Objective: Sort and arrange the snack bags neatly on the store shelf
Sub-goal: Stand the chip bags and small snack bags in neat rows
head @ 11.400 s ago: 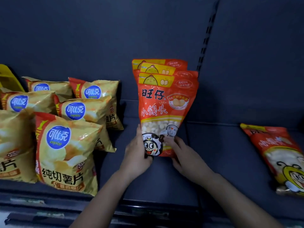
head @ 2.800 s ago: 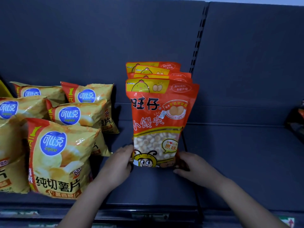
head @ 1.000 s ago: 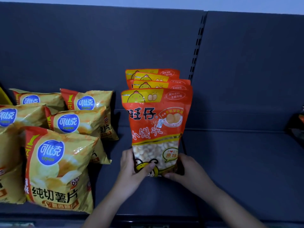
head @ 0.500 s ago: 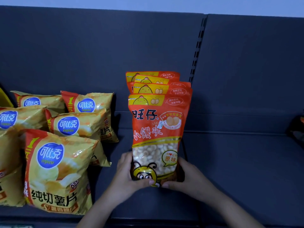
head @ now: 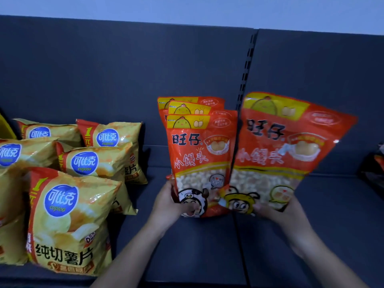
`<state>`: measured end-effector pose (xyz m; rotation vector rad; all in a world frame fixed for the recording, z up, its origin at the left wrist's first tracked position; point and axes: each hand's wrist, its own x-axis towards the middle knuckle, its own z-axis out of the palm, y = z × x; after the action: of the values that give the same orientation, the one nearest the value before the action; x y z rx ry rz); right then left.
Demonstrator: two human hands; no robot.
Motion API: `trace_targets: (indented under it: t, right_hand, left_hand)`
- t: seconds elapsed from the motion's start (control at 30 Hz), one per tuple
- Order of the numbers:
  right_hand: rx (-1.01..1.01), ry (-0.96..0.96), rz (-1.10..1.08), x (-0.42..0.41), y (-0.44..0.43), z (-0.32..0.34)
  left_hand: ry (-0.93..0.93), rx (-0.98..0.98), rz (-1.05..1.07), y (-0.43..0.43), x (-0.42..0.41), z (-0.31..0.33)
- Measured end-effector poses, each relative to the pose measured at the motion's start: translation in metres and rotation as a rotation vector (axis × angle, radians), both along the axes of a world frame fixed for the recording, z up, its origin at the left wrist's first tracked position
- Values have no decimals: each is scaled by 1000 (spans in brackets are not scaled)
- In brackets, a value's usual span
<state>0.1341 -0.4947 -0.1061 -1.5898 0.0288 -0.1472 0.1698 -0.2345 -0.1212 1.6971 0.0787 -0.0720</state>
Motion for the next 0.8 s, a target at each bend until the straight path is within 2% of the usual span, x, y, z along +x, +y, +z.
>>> trace_targets:
  t: [0.07, 0.17, 0.23, 0.43, 0.63, 0.8]
  right_hand:
    - [32, -7, -45, -4, -16, 2]
    - [52, -19, -154, -6, -34, 4]
    - [55, -26, -154, -3, -41, 4]
    - [-42, 34, 52, 24, -8, -7]
    - [-33, 72, 261, 52, 62, -31]
    - [-313, -60, 477, 51, 77, -13]
  left_hand:
    - [5, -46, -20, -1, 2, -3]
    - [-41, -9, -89, 1, 1, -4]
    - [-55, -17, -155, 7, -3, -5]
    - [-87, -23, -131, 38, -24, -9]
    - [-97, -20, -121, 41, -36, -10]
    - [-87, 15, -165, 31, -35, -15]
